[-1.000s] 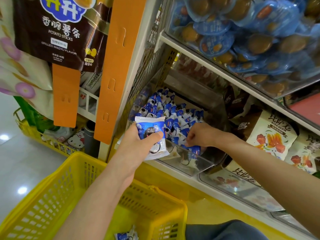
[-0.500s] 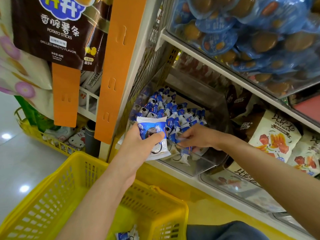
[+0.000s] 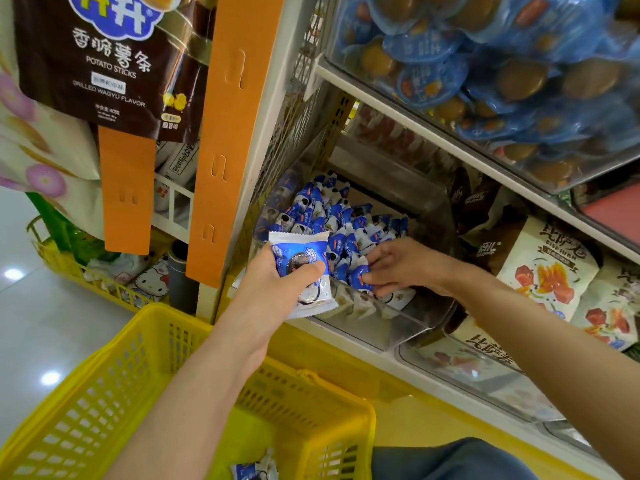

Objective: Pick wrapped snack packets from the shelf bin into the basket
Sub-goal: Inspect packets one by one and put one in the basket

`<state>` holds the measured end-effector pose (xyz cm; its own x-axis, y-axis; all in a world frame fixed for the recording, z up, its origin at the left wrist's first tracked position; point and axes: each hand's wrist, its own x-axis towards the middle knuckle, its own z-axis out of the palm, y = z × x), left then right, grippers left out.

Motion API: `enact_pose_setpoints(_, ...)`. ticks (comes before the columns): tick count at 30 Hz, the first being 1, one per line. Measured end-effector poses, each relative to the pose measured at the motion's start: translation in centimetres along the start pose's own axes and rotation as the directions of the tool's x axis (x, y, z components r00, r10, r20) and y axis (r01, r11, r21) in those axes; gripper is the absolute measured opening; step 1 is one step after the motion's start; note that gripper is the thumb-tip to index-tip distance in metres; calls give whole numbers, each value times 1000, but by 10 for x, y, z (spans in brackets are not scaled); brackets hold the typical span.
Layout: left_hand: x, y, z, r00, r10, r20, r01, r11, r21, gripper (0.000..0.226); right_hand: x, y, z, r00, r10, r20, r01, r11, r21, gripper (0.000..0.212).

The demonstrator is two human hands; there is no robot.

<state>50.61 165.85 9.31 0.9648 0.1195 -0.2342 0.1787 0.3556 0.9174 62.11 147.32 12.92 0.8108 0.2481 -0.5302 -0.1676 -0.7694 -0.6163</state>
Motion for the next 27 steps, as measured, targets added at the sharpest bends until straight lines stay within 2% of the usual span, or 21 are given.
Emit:
enact_pose_setpoints(4,-3,0,5,1000,13,17,-13,1000,12,27,8,2,15,995,-20,-97,6,990,-139,14)
enact_pose_setpoints(8,-7,-4,9,1000,13,27,-13,999,32,26,6,-2,14,992,-10,-129,-24,965,-262,14)
enact_pose_setpoints(10,-11,-7,8,998,14,61,-16,999,30,27,1,-3,17,963,-115,-242,-7,893,-450,29)
enact_pose_setpoints(12,-15,-10,6,993,37,110,-41,999,35,28,-12,-6,25,869,-290,-401,60,866,-497,32)
enact_pose_setpoints(14,-20,-13,4,988,71,139,-80,995,60,28,-30,-13,37,777,-406,-481,294,909,-294,28)
enact_pose_setpoints(16,-22,-16,3,988,83,132,-96,991,96,28,-45,-17,53,759,-483,-437,487,866,-111,28)
enact_pose_setpoints(20,-29,-25,-2,992,94,84,-108,978,178,21,-60,-9,86,798,-527,-291,542,840,-33,12)
enact_pose_setpoints(24,-37,-29,-9,987,93,129,-119,970,213,25,-65,-1,99,798,-486,-358,578,785,223,13)
enact_pose_setpoints(27,-42,-24,-18,973,111,201,-164,949,268,29,-70,2,104,835,-452,-313,548,726,415,8)
